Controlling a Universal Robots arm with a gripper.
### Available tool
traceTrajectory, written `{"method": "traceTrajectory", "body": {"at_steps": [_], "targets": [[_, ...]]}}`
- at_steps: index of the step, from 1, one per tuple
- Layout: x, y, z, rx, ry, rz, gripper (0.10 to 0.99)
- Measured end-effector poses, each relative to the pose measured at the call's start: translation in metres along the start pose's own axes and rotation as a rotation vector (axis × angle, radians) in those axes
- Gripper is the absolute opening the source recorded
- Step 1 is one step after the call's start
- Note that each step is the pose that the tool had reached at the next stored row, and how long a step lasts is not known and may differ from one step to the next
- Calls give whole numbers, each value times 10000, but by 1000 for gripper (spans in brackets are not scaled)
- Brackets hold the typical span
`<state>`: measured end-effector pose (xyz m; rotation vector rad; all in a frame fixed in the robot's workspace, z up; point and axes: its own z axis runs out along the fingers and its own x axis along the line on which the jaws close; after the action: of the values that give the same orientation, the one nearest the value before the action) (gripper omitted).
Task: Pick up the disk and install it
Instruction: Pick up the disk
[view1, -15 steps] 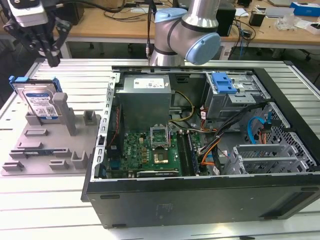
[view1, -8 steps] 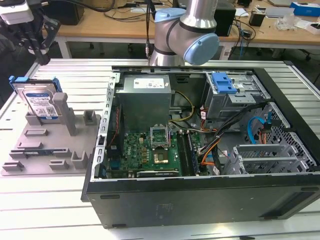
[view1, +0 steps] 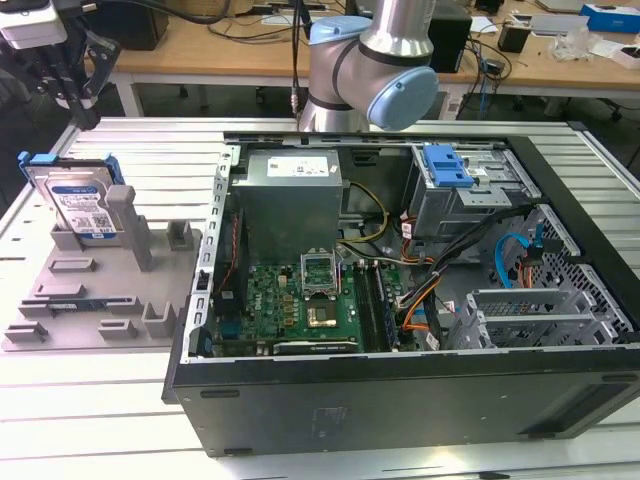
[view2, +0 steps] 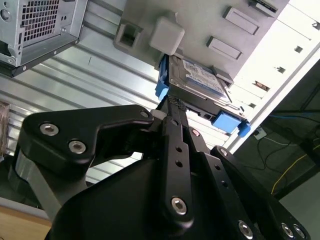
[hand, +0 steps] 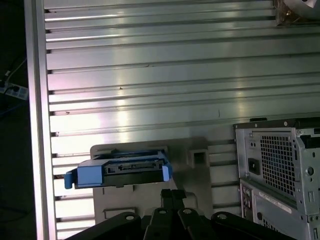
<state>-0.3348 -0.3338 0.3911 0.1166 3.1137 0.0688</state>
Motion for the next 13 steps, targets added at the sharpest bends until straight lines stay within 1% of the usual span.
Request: {"method": "traceTrajectory", "body": {"at_steps": [6,7,8,10,13], "targets": [[1,0,-1,3,5,-4,106],[2,1,1,3,19,-125,106],[2,1,2,-6,42,-501,106],[1,1,3,-14,59,-866,106],[1,1,5,-33,102,-1725,106]]}}
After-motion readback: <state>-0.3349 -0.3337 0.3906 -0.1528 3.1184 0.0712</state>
